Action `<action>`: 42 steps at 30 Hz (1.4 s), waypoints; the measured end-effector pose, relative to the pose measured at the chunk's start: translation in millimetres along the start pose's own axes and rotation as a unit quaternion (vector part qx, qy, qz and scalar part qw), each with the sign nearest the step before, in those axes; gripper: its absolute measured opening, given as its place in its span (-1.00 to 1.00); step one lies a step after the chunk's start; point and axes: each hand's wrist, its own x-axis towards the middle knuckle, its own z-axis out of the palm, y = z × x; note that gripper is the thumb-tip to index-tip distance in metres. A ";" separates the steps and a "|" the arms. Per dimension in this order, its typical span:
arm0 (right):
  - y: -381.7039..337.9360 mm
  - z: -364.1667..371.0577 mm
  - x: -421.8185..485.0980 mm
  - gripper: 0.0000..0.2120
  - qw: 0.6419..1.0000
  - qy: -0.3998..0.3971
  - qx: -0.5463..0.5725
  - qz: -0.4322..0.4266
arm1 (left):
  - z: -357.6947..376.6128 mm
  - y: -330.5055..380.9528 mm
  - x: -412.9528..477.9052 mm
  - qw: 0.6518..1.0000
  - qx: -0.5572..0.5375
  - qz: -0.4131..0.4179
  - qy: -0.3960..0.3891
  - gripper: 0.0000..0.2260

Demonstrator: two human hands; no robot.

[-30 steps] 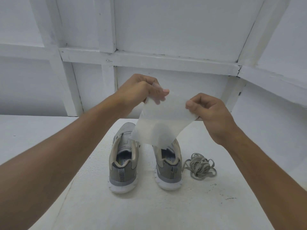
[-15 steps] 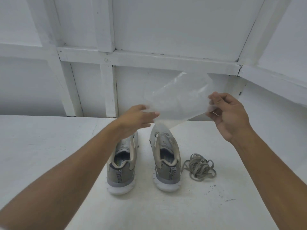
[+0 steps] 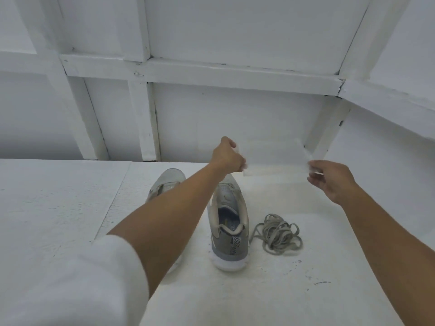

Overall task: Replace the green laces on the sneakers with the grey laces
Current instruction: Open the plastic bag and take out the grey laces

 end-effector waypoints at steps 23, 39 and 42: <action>82.5 -28.8 60.7 -0.85 0.931 0.087 -0.355 0.001 | 79.6 -45.1 52.1 0.772 0.618 0.019 -0.144 -0.83; 47.8 36.1 -75.4 -0.70 0.610 -0.315 -0.698 -0.204 | 36.4 -8.6 22.9 0.809 0.564 0.106 -0.130 -0.60; 56.1 37.9 -85.2 -0.67 0.543 -0.289 -0.754 -0.230 | 20.8 -1.3 2.7 0.817 0.546 0.142 -0.122 -0.59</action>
